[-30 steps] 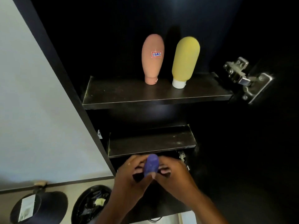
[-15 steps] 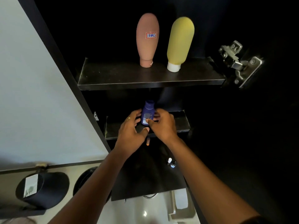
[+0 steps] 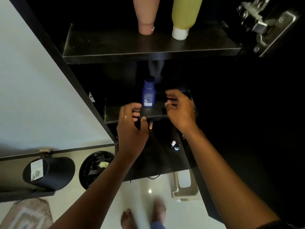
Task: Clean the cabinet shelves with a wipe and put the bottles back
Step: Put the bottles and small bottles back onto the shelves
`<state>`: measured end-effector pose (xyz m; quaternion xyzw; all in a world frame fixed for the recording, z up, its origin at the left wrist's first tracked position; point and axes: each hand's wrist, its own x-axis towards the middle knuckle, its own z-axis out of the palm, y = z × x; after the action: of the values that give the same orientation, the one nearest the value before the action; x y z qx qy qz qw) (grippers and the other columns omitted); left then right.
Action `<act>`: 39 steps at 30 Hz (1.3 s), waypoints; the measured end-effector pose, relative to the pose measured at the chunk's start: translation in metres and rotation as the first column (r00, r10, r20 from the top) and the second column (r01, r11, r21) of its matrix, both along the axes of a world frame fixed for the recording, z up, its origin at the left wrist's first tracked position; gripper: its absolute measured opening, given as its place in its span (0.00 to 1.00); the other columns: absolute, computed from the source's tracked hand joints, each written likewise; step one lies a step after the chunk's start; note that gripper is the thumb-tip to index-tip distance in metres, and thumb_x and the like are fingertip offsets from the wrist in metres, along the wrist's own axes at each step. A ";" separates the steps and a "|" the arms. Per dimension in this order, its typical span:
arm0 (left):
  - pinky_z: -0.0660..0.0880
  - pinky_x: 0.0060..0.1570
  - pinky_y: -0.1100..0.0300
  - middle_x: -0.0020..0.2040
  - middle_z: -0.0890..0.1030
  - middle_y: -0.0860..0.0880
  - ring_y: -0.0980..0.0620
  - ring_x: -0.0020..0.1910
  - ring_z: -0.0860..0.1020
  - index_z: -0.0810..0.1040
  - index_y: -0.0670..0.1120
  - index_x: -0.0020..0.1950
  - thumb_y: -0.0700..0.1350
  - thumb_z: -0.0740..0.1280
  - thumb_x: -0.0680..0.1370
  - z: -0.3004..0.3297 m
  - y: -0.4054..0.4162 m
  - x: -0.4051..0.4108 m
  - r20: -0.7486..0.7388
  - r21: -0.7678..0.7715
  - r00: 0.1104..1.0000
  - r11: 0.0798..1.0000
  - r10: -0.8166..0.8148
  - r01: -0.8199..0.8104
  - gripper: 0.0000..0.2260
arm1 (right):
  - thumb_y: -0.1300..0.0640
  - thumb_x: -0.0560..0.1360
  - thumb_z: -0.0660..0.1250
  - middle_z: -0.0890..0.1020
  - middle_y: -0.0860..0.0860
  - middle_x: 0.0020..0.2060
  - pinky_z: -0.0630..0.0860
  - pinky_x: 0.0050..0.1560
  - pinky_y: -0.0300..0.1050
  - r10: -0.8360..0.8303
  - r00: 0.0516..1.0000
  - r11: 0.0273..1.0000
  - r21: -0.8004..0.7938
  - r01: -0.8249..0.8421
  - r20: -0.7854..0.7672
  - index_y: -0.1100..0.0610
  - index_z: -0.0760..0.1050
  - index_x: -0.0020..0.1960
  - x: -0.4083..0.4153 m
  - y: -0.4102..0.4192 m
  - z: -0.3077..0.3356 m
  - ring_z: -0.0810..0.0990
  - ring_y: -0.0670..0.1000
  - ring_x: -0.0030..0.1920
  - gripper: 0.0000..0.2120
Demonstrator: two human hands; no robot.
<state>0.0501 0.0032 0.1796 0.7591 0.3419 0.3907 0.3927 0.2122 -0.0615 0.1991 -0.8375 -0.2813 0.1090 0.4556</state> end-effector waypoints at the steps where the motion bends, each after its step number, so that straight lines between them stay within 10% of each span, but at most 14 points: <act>1: 0.80 0.50 0.56 0.54 0.79 0.51 0.54 0.50 0.80 0.77 0.48 0.58 0.36 0.69 0.75 -0.006 -0.009 -0.005 0.008 0.023 0.999 0.999 -0.033 0.033 0.14 | 0.69 0.75 0.69 0.84 0.48 0.54 0.78 0.53 0.31 -0.068 0.998 0.997 0.035 0.068 -0.006 0.55 0.80 0.61 -0.001 -0.015 -0.002 0.82 0.41 0.51 0.17; 22: 0.77 0.64 0.46 0.68 0.79 0.53 0.51 0.67 0.76 0.76 0.55 0.70 0.51 0.73 0.72 -0.229 -0.049 0.079 -0.428 -0.278 0.783 0.891 -0.450 0.360 0.25 | 0.60 0.75 0.67 0.85 0.50 0.50 0.84 0.48 0.53 -0.175 0.983 0.912 -0.384 0.145 -0.045 0.45 0.71 0.69 -0.023 -0.091 -0.208 0.85 0.56 0.49 0.25; 39: 0.83 0.54 0.52 0.53 0.86 0.55 0.58 0.54 0.84 0.84 0.53 0.58 0.48 0.73 0.76 -0.211 -0.049 0.074 -0.271 -0.302 0.865 0.891 -0.422 0.340 0.11 | 0.65 0.75 0.70 0.85 0.52 0.46 0.84 0.43 0.52 -0.064 0.994 0.899 -0.427 0.096 0.088 0.55 0.74 0.55 -0.018 -0.083 -0.195 0.85 0.56 0.46 0.11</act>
<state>0.1246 -0.0461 -0.0313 0.8122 0.2900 0.1273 0.4900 0.1939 -0.1449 0.0044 -0.9316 -0.2316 0.1197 0.2531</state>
